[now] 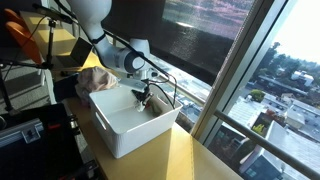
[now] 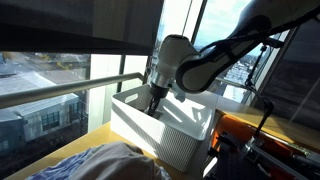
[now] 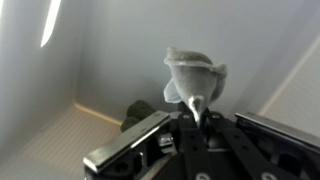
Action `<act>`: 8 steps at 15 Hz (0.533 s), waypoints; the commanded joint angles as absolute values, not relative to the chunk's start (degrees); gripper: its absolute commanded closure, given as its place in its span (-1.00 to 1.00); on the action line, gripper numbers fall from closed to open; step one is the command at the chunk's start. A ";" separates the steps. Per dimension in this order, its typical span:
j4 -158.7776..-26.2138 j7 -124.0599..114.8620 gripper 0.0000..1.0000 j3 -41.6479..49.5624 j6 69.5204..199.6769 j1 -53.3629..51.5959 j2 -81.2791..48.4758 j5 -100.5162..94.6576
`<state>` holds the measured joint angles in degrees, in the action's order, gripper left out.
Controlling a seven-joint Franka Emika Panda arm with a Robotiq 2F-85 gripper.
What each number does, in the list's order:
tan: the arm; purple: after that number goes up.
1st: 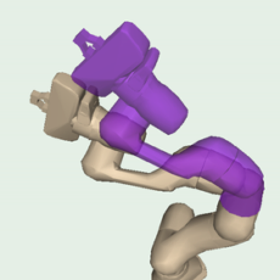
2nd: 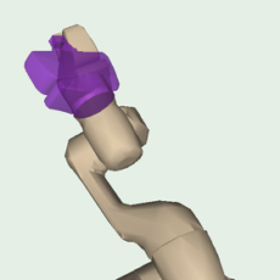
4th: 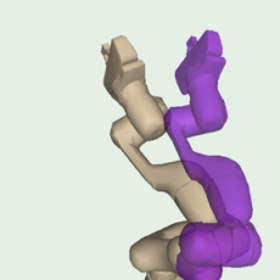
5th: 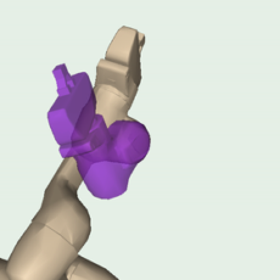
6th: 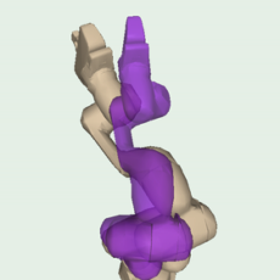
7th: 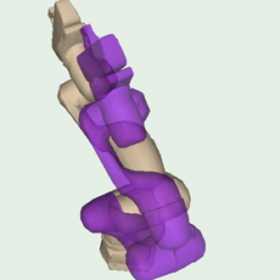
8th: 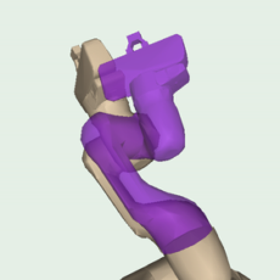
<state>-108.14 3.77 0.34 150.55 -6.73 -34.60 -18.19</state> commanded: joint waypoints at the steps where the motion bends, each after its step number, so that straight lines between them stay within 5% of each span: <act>1: -111.06 4.19 0.96 -0.92 146.89 -7.70 -24.31 -17.09; 8: -110.65 2.52 0.96 -8.13 141.69 -14.87 -14.27 -17.96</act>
